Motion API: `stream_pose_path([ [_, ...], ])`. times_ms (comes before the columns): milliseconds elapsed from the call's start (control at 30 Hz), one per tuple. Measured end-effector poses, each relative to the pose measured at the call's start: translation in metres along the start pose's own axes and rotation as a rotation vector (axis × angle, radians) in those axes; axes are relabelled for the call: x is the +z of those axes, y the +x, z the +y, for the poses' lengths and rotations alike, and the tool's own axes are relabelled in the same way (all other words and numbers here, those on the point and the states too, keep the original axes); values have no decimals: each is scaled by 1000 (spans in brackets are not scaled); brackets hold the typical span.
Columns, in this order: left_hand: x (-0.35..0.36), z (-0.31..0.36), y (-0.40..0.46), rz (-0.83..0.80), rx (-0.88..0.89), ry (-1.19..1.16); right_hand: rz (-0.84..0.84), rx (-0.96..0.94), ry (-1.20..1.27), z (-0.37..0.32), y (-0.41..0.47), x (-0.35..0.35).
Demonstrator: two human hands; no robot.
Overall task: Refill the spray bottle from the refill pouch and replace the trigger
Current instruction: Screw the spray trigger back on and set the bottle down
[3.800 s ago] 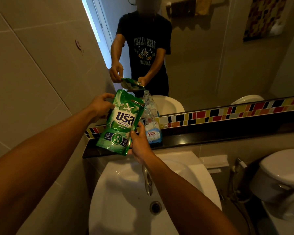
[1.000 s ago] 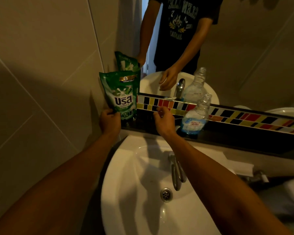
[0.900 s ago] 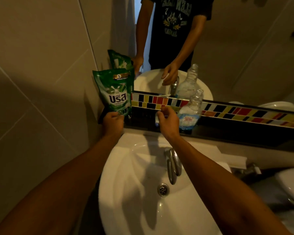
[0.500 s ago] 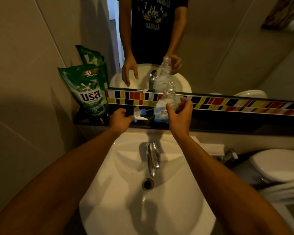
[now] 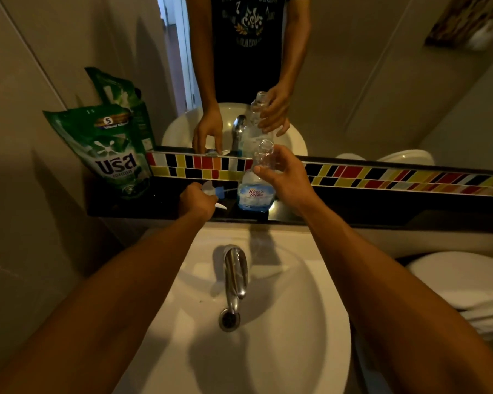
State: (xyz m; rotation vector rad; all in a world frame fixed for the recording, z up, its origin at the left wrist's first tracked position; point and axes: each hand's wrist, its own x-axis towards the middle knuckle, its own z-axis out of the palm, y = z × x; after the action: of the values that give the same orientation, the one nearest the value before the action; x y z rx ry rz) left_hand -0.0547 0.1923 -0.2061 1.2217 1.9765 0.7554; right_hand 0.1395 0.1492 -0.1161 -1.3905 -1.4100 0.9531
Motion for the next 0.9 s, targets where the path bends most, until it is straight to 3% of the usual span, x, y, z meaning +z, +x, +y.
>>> stream_pose_path([
  [367, -33, -4, -8, 109, -9, -149, 13, -7, -8, 6, -16, -27],
  [700, -133, 38, -30, 57, 72, -804, -57, 9, 53, -6, -32, -35],
  [900, -197, 83, -46, 130, 126, -990, -73, 55, 112, -10, -34, -36],
])
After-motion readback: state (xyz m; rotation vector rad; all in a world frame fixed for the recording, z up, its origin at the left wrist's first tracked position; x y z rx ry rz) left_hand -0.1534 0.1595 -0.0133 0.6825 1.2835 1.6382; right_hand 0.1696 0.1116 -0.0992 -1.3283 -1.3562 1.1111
